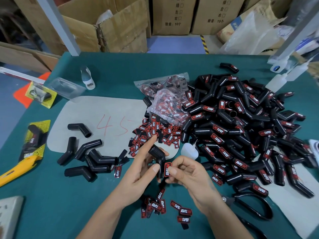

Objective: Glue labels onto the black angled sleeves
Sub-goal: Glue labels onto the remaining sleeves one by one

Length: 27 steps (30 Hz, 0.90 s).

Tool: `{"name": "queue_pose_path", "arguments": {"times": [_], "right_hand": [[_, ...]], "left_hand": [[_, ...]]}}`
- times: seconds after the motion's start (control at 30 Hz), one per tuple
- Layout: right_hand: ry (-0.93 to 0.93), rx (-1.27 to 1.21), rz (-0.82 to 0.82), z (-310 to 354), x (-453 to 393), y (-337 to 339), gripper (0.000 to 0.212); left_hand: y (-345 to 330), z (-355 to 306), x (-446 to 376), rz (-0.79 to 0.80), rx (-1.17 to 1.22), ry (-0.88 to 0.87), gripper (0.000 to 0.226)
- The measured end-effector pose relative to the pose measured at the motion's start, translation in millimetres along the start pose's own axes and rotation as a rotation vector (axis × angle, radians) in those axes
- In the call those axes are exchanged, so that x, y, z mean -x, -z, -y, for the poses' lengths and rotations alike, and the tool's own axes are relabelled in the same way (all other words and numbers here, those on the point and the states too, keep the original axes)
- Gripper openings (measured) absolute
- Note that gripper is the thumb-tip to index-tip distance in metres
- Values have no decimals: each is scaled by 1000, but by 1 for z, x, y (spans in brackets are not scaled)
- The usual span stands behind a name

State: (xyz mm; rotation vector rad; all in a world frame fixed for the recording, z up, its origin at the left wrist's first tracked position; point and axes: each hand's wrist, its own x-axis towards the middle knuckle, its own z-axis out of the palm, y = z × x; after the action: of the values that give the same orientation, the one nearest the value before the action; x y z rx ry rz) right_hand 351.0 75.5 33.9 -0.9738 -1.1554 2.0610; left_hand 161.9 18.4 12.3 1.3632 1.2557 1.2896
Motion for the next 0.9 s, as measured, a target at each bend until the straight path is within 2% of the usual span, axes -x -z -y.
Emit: {"name": "queue_pose_path", "arguments": {"times": [0.2, 0.33, 0.9], "right_hand": [[-13, -10, -6, 0, -1, -1, 16], [-18, 21, -4, 1, 0, -1, 7], [-13, 35, -11, 4, 0, -4, 13]], "left_hand": [[-2, -2, -1, 21, 28, 5, 68], [-1, -2, 1, 19, 24, 22, 67], [-3, -9, 1, 46, 59, 19, 66]]}}
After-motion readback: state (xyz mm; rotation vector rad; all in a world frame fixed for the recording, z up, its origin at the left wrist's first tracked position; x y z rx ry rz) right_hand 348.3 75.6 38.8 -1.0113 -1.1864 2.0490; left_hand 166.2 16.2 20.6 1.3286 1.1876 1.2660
